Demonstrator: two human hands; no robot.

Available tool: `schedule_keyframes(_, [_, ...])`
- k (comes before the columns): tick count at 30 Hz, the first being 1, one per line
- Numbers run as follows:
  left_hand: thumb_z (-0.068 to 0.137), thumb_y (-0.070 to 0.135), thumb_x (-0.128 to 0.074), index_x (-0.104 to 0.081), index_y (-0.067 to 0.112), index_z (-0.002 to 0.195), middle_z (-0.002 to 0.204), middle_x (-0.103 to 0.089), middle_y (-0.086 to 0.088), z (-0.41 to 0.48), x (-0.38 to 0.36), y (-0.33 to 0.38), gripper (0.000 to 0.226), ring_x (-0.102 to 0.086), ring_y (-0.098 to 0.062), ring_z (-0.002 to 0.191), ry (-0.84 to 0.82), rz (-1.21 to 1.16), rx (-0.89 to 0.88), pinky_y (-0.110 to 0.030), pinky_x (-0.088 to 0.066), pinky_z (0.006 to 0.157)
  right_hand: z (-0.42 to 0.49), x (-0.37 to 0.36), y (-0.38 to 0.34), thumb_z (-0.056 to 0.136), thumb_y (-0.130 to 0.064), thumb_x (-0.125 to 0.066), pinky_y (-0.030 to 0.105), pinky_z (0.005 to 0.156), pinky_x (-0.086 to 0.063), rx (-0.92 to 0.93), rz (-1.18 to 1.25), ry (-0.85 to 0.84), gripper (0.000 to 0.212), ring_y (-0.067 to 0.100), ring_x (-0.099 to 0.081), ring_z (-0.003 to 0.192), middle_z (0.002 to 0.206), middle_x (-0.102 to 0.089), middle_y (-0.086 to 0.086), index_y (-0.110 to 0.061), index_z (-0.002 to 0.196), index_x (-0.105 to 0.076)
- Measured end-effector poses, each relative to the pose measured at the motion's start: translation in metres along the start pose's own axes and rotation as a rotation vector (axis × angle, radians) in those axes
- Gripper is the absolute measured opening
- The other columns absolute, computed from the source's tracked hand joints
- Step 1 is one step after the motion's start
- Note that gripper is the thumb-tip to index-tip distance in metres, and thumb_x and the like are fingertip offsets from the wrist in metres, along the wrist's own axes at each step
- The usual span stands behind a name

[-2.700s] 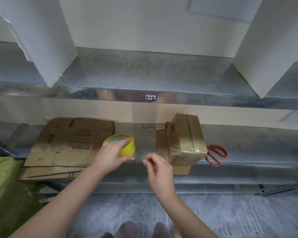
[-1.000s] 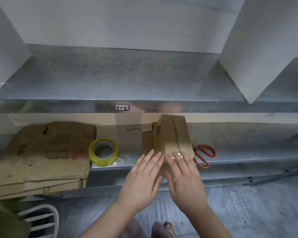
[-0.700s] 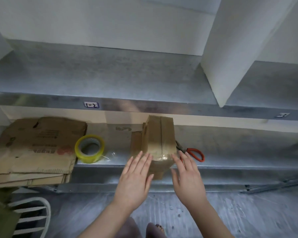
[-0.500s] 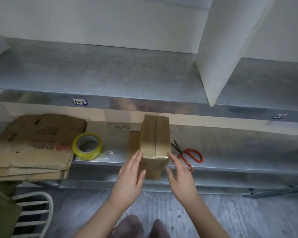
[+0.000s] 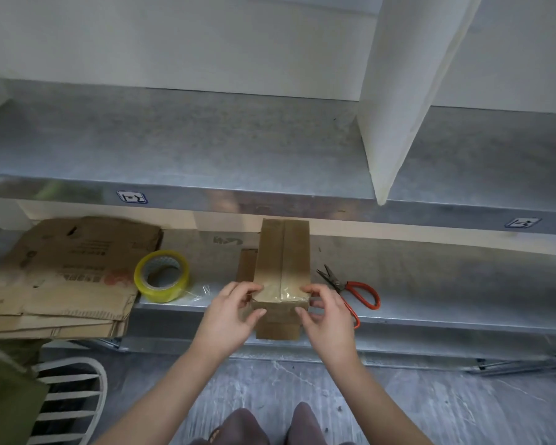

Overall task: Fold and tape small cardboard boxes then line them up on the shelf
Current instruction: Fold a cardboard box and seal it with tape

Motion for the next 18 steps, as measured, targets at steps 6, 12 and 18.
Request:
schedule_keyframes(6, [0.084, 0.009, -0.065, -0.044, 0.028, 0.135, 0.124, -0.036, 0.016, -0.014, -0.023, 0.006, 0.058, -0.046, 0.004, 0.112, 0.05, 0.074, 0.002, -0.005, -0.034, 0.093, -0.015, -0.008, -0.002, 0.085, 0.001, -0.064, 0.023, 0.082, -0.055, 0.038, 0.004, 0.02, 0.051, -0.013, -0.051, 0.106, 0.123, -0.048, -0.018, -0.03, 0.124, -0.054])
schedule_keyframes(12, [0.087, -0.008, -0.055, -0.054, 0.045, 0.126, 0.124, -0.046, 0.025, 0.008, 0.001, -0.003, 0.066, -0.052, 0.012, 0.111, -0.397, -0.063, -0.03, -0.004, -0.04, 0.092, 0.012, 0.01, 0.012, 0.083, 0.01, -0.061, 0.01, 0.079, -0.05, 0.018, -0.055, -0.276, 0.063, -0.007, -0.062, 0.095, 0.121, -0.058, -0.017, -0.047, 0.109, -0.056])
schedule_keyframes(18, [0.078, 0.007, -0.077, -0.066, 0.03, 0.119, 0.113, -0.053, 0.011, 0.031, 0.002, 0.008, 0.048, -0.057, 0.0, 0.103, -0.318, 0.061, -0.156, -0.014, -0.047, 0.094, 0.035, 0.009, 0.007, 0.076, -0.006, -0.08, 0.022, 0.083, -0.054, 0.074, -0.066, -0.283, 0.047, 0.0, -0.066, 0.089, 0.106, -0.064, -0.013, -0.043, 0.098, -0.06])
Point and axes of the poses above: each hand's wrist, its own z-axis towards the middle knuckle, its own x-axis out of the back of the hand, y = z × x, the point moved 9 cm from there along z, towards the middle knuckle
